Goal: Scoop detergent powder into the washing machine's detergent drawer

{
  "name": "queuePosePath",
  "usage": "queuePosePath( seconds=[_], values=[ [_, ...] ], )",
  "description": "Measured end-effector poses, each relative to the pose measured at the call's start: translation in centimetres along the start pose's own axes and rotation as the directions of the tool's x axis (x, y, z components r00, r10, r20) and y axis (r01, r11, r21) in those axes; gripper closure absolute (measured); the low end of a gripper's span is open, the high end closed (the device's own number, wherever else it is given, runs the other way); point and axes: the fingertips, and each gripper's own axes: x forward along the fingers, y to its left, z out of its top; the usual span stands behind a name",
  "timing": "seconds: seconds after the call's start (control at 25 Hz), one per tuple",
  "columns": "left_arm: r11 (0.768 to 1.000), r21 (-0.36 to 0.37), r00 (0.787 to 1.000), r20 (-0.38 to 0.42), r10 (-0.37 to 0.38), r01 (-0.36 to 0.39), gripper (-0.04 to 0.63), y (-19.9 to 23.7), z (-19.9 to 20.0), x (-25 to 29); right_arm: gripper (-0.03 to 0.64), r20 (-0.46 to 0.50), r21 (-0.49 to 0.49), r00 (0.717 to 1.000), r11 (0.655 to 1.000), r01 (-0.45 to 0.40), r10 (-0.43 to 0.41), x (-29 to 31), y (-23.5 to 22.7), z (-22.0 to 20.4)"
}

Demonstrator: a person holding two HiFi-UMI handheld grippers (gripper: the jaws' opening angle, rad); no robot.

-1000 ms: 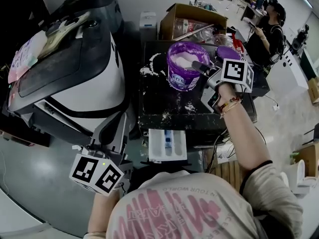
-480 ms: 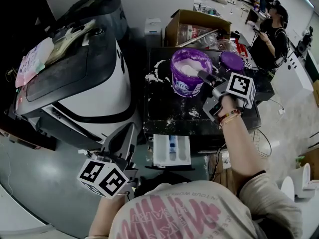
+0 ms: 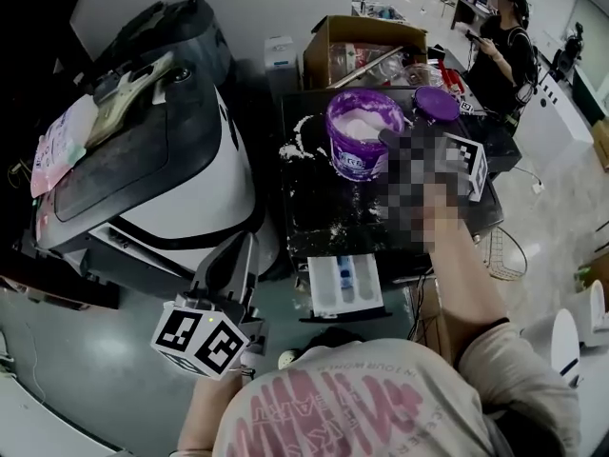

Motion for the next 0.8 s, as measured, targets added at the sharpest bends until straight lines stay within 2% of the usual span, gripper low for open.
queuePosePath(
  seconds=[0.4,0.8],
  values=[
    [0.998,0.051,0.998,-0.036,-0.042,0.043,0.592,2.3,2.1,-1.1,0.612,0.096,-0.033,0.994,0.998,0.055,-0.051,-0.7,0.7,0.5],
    [0.994,0.051,0.995,-0.028,-0.095,0.096,0.592,3.0,3.2,-1.6,0.614,0.172,0.013,0.985,1.0,0.014,-0.017,-2.5,2.8,0.8]
  ],
)
